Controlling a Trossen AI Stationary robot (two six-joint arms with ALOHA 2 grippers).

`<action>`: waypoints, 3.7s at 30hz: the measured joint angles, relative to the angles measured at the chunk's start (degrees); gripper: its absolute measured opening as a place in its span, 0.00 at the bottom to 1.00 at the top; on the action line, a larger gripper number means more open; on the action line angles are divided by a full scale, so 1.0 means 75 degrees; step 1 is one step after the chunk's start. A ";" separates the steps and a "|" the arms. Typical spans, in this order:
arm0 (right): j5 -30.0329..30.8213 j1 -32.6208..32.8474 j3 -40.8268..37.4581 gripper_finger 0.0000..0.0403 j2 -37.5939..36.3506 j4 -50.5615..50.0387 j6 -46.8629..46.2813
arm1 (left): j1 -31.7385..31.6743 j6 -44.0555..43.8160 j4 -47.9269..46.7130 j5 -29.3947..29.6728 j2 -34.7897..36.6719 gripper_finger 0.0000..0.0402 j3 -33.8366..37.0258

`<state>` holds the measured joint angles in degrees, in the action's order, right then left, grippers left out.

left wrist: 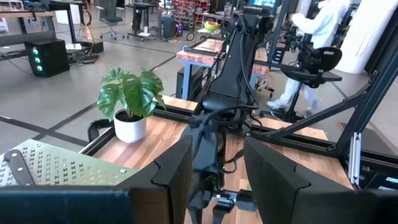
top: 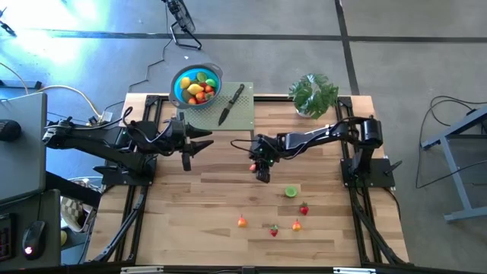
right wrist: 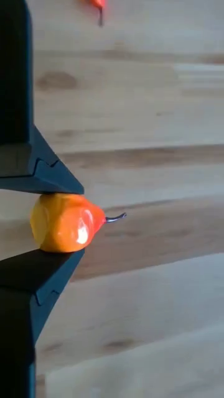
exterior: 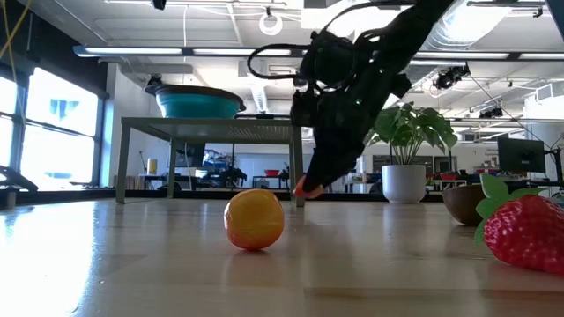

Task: Pick & Place Fruit
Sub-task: Put the orange pear into the strainer bowl on the shelf

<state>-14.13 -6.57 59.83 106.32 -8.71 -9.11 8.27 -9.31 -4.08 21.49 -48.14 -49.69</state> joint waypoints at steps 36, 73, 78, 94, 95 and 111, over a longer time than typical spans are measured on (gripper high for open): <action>0.1081 0.0012 0.0000 0.29 -0.3365 0.4263 -0.0468 | -0.0003 -0.0003 0.1458 0.0001 -0.0744 0.35 0.0003; 0.0694 0.0032 0.0000 0.29 -0.3365 0.4398 -0.0558 | -0.1556 -0.0065 0.2767 -0.2736 -0.1318 0.35 0.0003; 0.0695 0.0032 0.0000 0.28 -0.3365 0.4398 -0.0555 | -0.1558 -0.0109 0.3087 -0.2403 -0.1542 0.35 0.0003; 0.0694 0.0032 0.0003 0.29 -0.3365 0.4625 -0.0555 | -0.1556 0.0260 0.3590 -0.2220 -0.1658 0.35 0.0003; 0.0694 0.0032 0.0003 0.29 -0.3365 0.4625 -0.0555 | -0.1556 0.0258 0.3677 -0.2217 -0.1710 0.35 0.0000; 0.0694 0.0026 0.0003 0.28 -0.3365 0.4680 -0.0582 | -0.1553 0.0208 0.4246 -0.2287 -0.2224 0.35 0.0000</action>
<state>-8.93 -6.37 59.86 81.08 26.39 -13.47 -3.38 -7.75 27.77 4.34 -64.82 -49.69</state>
